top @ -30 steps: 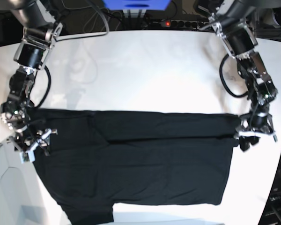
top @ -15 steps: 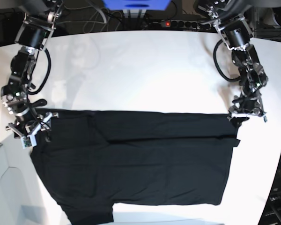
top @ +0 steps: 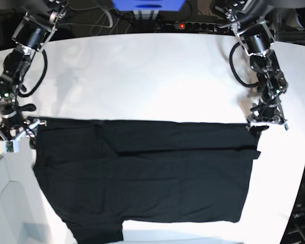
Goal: Fold the T-shirt properly
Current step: 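Pull the shoulder edge with both grippers toward the hem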
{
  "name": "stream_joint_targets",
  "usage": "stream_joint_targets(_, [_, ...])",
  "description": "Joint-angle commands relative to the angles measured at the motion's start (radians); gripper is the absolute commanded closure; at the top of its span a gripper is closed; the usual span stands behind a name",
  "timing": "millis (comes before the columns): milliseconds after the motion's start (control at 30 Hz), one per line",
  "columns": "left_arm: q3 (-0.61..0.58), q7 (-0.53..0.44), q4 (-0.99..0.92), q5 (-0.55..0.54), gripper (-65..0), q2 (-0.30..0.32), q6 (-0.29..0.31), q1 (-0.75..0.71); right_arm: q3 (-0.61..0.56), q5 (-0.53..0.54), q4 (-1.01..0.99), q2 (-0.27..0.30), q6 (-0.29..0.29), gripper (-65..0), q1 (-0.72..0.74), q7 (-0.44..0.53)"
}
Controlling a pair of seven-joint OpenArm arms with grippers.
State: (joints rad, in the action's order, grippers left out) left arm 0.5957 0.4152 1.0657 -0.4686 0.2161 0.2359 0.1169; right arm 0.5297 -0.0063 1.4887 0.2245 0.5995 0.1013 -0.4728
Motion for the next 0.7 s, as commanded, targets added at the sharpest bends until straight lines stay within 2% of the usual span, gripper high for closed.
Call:
stream_joint_targets(0, [0.000,0.024,0.005,0.000,-23.4,0.009,-0.003,0.008,0.007,0.012,-0.009,0.023,-0.003,-38.4,0.016,0.026])
stream_joint_targets(200, [0.000,0.024,-0.020,0.000,-1.4,0.009,-0.005,0.008,0.011,0.012,-0.198,0.074,-0.003,-38.4,0.050,0.032])
stream_joint_targets(233, [0.000,0.024,-0.025,0.000,0.0,0.009,-0.005,0.008,0.011,0.012,-0.227,0.085,-0.003,-38.4,0.053,0.032])
stream_joint_targets(667, [0.000,0.024,-0.032,0.000,-0.5,0.013,-0.005,-0.004,0.005,0.009,-0.290,0.092,0.000,-36.9,0.015,0.026])
